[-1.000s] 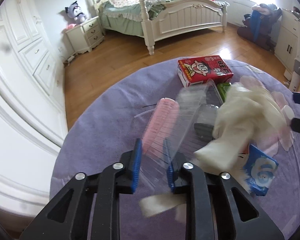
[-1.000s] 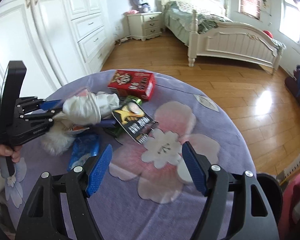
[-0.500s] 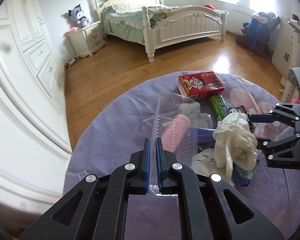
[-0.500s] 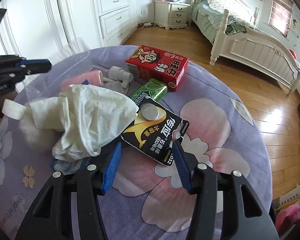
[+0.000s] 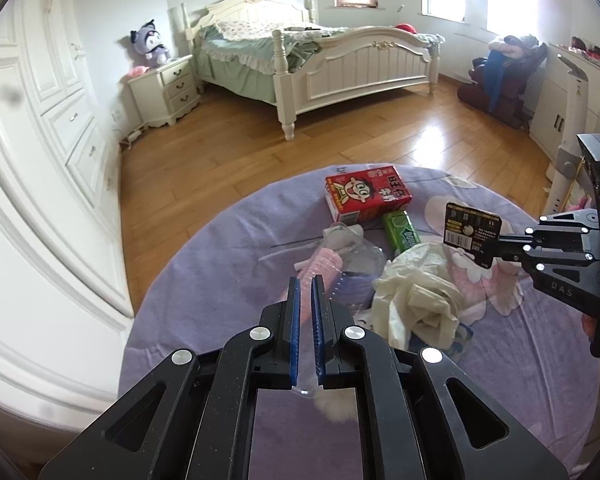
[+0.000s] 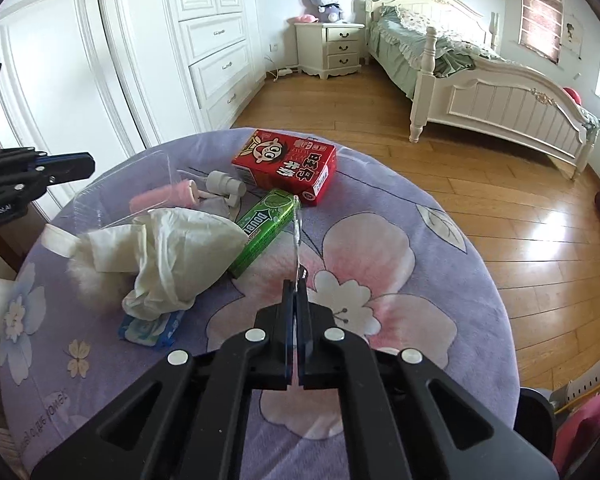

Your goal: Collect trash

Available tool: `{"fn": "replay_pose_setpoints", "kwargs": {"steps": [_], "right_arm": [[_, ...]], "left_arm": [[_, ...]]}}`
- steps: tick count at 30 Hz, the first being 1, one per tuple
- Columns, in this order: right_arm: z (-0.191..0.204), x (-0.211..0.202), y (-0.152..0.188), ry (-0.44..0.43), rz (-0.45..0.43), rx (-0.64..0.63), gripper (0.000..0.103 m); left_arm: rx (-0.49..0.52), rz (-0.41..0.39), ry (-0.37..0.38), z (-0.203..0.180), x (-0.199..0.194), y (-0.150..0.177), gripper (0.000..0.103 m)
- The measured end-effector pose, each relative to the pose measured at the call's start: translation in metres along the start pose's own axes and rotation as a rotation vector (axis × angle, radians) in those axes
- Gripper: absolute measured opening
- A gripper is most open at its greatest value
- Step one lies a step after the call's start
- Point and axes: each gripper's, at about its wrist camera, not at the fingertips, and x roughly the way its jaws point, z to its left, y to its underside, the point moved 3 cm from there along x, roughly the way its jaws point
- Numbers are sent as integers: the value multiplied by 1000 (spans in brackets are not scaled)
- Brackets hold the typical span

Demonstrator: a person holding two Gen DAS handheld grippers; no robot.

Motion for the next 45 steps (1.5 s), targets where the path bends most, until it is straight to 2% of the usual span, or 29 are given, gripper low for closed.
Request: {"fn": "replay_pose_setpoints", "kwargs": {"steps": [9, 14, 17, 20, 22, 23, 25, 26, 27, 28, 29, 30, 31, 33, 40, 43, 44, 45], "right_arm": [[3, -32, 3, 15, -37, 15, 1], [6, -45, 5, 16, -54, 18, 1], [7, -52, 8, 17, -63, 27, 1], [8, -56, 14, 18, -63, 34, 1], [8, -57, 17, 15, -54, 43, 1], [8, -57, 19, 15, -48, 45, 1], [6, -54, 23, 21, -33, 51, 1], [4, -52, 25, 21, -29, 56, 1], [3, -51, 26, 21, -27, 61, 1], [2, -51, 27, 21, -26, 66, 1], [1, -50, 27, 21, -24, 71, 1], [0, -49, 26, 21, -24, 76, 1], [-1, -48, 26, 22, -24, 79, 1], [-2, -48, 23, 23, -29, 81, 1], [1, -49, 17, 2, -51, 89, 1], [3, -47, 19, -22, -51, 92, 1], [4, -46, 20, -27, -49, 91, 1], [4, -46, 20, -30, -47, 91, 1]], "left_arm": [[-2, -34, 41, -13, -22, -1, 7], [20, -60, 26, -13, -40, -5, 7], [41, -14, -19, -6, -24, -1, 7], [15, 96, 47, 10, 12, 13, 7], [31, 138, 30, 15, 33, 19, 7], [56, 152, 6, 16, 42, 21, 9], [82, 144, -11, 15, 50, 19, 26], [91, 138, -7, 15, 53, 17, 42], [101, 131, -2, 14, 55, 15, 47], [114, 126, 14, 12, 58, 12, 47], [117, 139, 40, 12, 64, 10, 34], [111, 156, 76, 11, 69, 8, 4], [96, 179, 112, 12, 74, 6, 2], [90, 166, 104, 14, 75, 5, 2], [33, 136, 154, 20, 47, 21, 2], [47, 99, 100, 26, 25, 29, 2], [58, 90, 84, 28, 19, 30, 5], [76, 76, 58, 30, 13, 30, 18]]}}
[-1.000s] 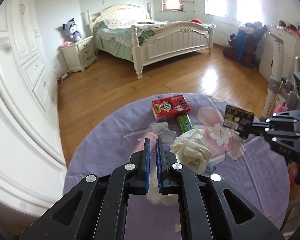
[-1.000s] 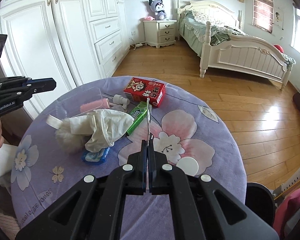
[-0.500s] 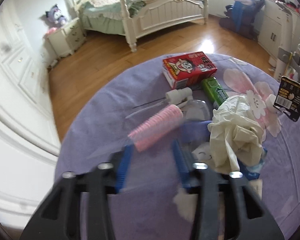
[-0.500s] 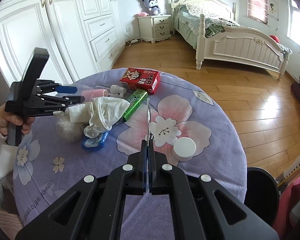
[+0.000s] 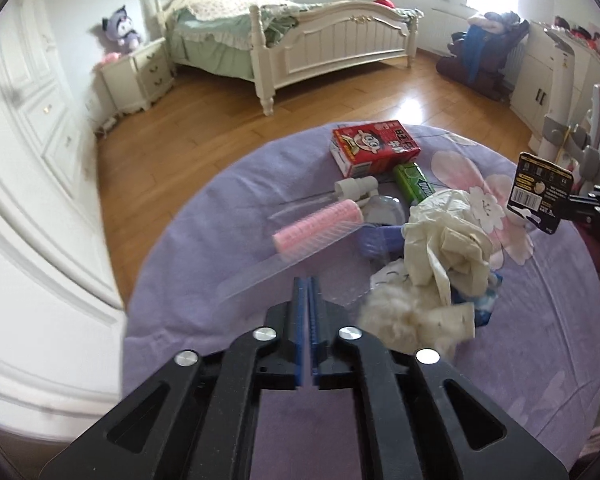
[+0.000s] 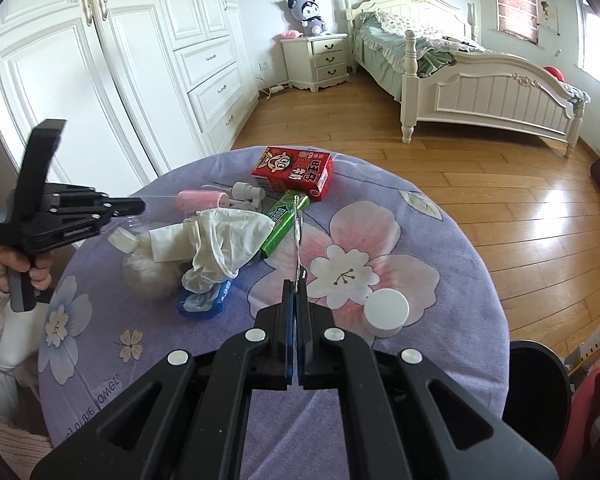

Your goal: Collect trash

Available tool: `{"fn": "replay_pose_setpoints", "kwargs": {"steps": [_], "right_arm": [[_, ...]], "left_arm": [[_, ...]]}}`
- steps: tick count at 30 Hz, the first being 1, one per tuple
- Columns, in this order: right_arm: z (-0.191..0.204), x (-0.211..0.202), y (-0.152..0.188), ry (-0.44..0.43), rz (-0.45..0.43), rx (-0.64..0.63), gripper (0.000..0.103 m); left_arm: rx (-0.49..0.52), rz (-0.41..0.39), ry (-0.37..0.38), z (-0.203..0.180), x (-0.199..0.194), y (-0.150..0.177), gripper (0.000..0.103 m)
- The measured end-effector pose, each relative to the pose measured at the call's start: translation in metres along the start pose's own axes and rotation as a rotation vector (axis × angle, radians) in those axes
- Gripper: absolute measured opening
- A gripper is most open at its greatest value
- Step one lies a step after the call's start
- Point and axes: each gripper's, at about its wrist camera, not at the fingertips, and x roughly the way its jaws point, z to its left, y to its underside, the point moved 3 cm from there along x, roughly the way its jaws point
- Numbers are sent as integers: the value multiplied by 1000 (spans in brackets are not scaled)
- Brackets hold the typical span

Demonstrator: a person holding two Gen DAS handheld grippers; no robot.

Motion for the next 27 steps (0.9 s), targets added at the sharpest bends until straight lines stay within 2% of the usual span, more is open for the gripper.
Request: {"fn": "replay_pose_setpoints", "kwargs": {"steps": [1, 3, 4, 6, 9, 10, 11, 12, 13, 14, 15, 17, 22, 27], "right_arm": [[0, 1, 0, -6, 2, 3, 1], [-2, 2, 1, -11, 3, 11, 1], [-2, 1, 1, -12, 1, 14, 1], [-4, -1, 0, -15, -5, 24, 1], [-7, -3, -1, -12, -7, 38, 1], [-9, -4, -1, -10, -7, 45, 1], [-11, -5, -1, -8, -8, 51, 1], [-13, -5, -1, -4, -8, 56, 1], [-15, -6, -1, 2, -8, 59, 1], [-16, -7, -1, 8, -8, 63, 1], [-17, -7, -1, 11, -8, 64, 1], [-18, -7, 0, 19, -4, 65, 1], [-14, -10, 2, 20, -6, 61, 1], [-6, -17, 3, 4, -15, 53, 1]], "left_arm": [[32, -20, -49, 1, -7, -1, 27], [82, -55, -122, 2, -13, -4, 58], [111, -67, -143, 3, -14, -8, 63], [166, -64, -138, 2, -10, -11, 66], [295, -16, -158, -2, 14, -14, 66], [329, 3, -182, -1, 24, -14, 65], [356, 26, -189, 0, 35, -13, 50], [366, 60, -169, 1, 44, -12, 20], [355, 96, -165, 6, 54, -12, 17], [347, 79, -159, 8, 54, -15, 13], [322, 88, -110, 11, 51, -18, 4], [262, 80, -71, 17, 44, -24, 3], [228, 4, -70, 12, 11, -27, 3], [186, -48, -28, 2, -20, -27, 3]]}}
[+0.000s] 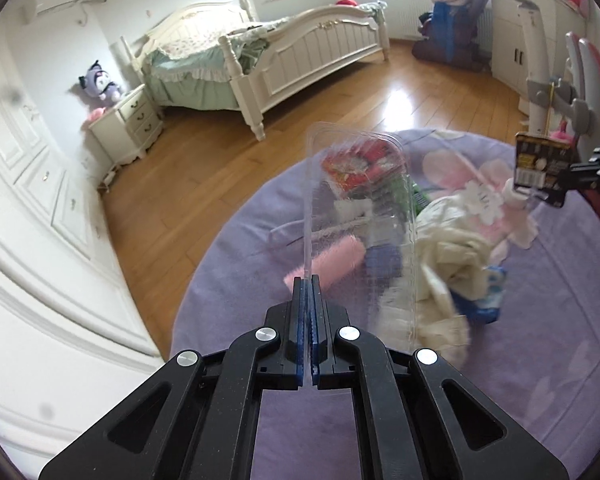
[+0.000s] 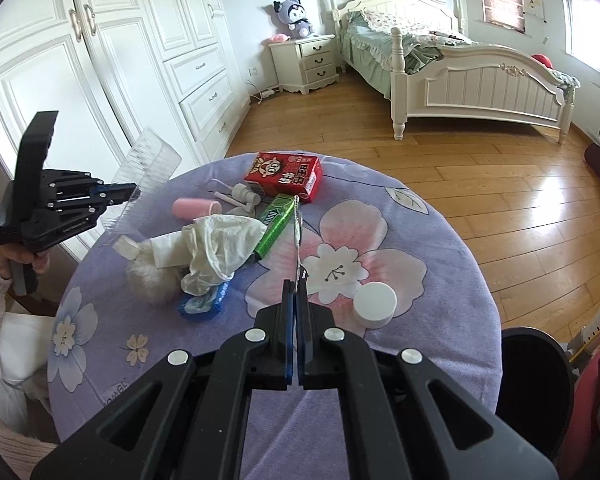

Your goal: Collect trash

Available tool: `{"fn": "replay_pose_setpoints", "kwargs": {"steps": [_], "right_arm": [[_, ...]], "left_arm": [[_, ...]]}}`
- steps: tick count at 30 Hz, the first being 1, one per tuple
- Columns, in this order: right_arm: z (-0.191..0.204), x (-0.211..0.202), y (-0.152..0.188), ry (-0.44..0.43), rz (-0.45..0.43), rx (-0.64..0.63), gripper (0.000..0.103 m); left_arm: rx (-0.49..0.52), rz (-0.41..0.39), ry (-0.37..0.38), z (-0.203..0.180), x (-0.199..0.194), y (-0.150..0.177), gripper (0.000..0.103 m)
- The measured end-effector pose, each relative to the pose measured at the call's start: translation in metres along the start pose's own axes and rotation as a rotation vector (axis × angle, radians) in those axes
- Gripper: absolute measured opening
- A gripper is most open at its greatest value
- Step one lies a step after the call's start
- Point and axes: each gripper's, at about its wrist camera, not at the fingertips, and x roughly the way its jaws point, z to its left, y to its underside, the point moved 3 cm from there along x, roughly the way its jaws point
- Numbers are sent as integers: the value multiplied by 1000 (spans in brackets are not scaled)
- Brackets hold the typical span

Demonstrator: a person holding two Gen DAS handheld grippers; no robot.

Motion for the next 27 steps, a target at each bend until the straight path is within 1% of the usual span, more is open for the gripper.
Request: {"fn": "replay_pose_setpoints", "kwargs": {"steps": [2, 5, 8, 12, 16, 20, 22, 26, 27], "right_arm": [[3, -4, 2, -3, 0, -7, 1], [4, -10, 5, 1, -6, -10, 1], [1, -22, 10, 32, -17, -7, 1], [-12, -37, 22, 93, -21, 9, 1], [-37, -58, 38, 196, -25, 44, 1], [-66, -78, 57, 291, -23, 95, 1], [-80, -86, 65, 324, -21, 119, 1], [-111, -101, 84, 416, -10, 169, 1], [-117, -103, 88, 432, -5, 180, 1]], "left_arm": [[-5, -8, 21, -9, -8, -3, 3], [17, -25, 25, -28, -19, -7, 3], [37, -42, 35, -54, -24, -14, 3], [67, -63, 79, -99, -22, -32, 3], [118, -84, 126, -153, -17, -51, 3], [147, -95, 198, -205, -7, -71, 3], [166, -98, 224, -232, -6, -78, 3], [206, -99, 265, -286, 1, -92, 3], [212, -98, 269, -292, 2, -94, 3]]}}
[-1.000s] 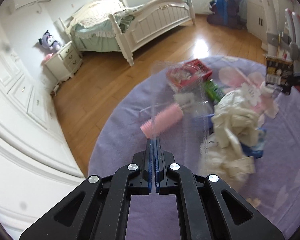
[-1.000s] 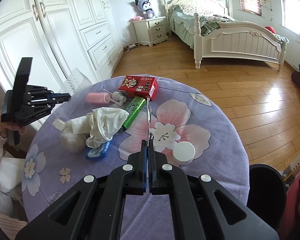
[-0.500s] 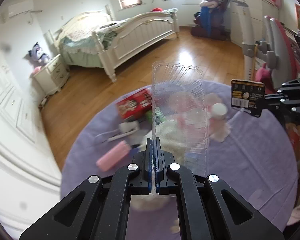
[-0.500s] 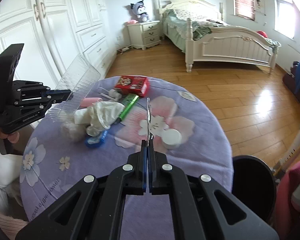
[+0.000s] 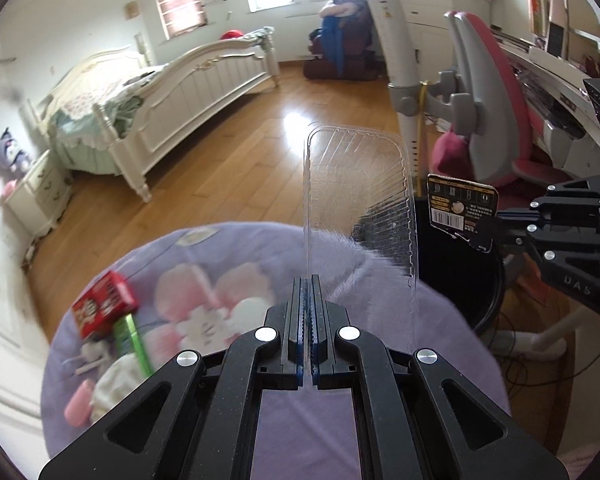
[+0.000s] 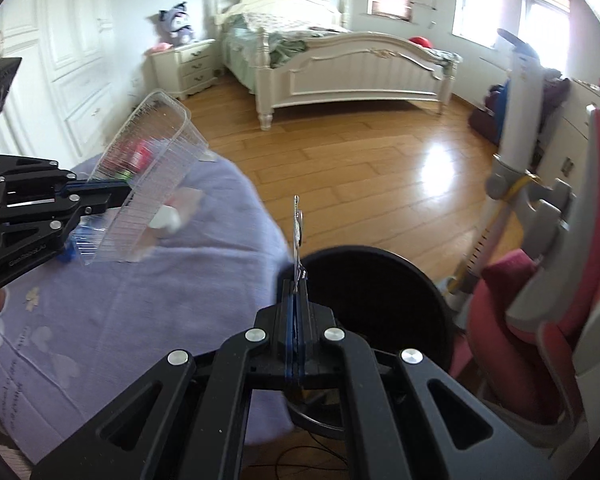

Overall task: Collect trash
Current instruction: 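Carry the clear tray and black card over the bin and open both tools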

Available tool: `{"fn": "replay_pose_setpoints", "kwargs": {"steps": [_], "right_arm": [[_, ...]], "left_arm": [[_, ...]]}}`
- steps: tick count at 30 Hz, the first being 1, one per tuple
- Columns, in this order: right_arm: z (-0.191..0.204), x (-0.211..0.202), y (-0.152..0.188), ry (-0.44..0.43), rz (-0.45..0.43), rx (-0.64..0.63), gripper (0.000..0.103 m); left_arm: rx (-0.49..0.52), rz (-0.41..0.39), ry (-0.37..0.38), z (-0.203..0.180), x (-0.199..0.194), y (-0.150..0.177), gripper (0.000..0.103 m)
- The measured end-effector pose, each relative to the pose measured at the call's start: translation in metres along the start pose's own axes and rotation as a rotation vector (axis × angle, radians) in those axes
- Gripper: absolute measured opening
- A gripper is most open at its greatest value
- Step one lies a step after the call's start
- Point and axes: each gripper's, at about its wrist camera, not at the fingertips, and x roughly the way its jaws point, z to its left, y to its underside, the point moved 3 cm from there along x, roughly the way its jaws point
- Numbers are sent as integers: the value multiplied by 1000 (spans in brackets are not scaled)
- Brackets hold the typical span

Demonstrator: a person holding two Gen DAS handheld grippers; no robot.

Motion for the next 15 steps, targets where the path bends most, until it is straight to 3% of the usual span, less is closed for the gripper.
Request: {"fn": "replay_pose_setpoints", "kwargs": {"steps": [8, 15], "right_arm": [[-50, 13, 18, 82, 45, 65, 1], [-78, 40, 29, 114, 102, 102, 1]], "left_arm": [[40, 40, 72, -63, 48, -33, 3], [13, 120, 108, -89, 94, -41, 3]]}}
